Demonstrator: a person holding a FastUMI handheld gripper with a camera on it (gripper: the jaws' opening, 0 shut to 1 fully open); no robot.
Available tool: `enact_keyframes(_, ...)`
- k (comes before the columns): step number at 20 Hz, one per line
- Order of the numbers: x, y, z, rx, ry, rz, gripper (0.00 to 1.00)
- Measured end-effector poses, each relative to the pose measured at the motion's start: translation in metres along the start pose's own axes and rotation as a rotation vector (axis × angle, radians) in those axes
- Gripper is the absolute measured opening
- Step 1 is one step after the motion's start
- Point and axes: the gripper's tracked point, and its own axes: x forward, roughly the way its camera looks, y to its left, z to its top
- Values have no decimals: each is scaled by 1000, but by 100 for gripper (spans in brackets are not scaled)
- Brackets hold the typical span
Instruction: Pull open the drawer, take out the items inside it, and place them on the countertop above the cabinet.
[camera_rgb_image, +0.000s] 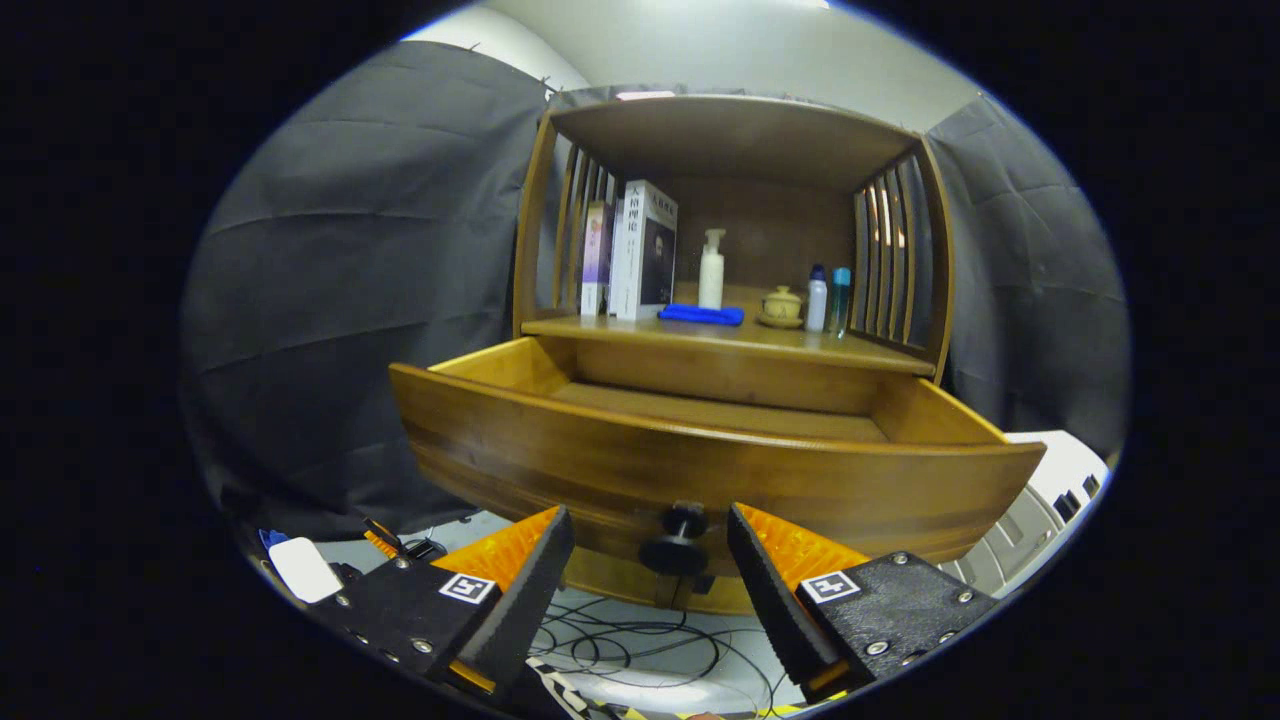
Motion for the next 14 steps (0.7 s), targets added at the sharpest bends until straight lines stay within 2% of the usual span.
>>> enact_keyframes(4, -6, -7, 47, -15, -109, 6, 95)
enact_keyframes(7, 1, -17, 74, -8, -134, -3, 95)
enact_keyframes(14, 44, -31, 106, 61, -61, -9, 95)
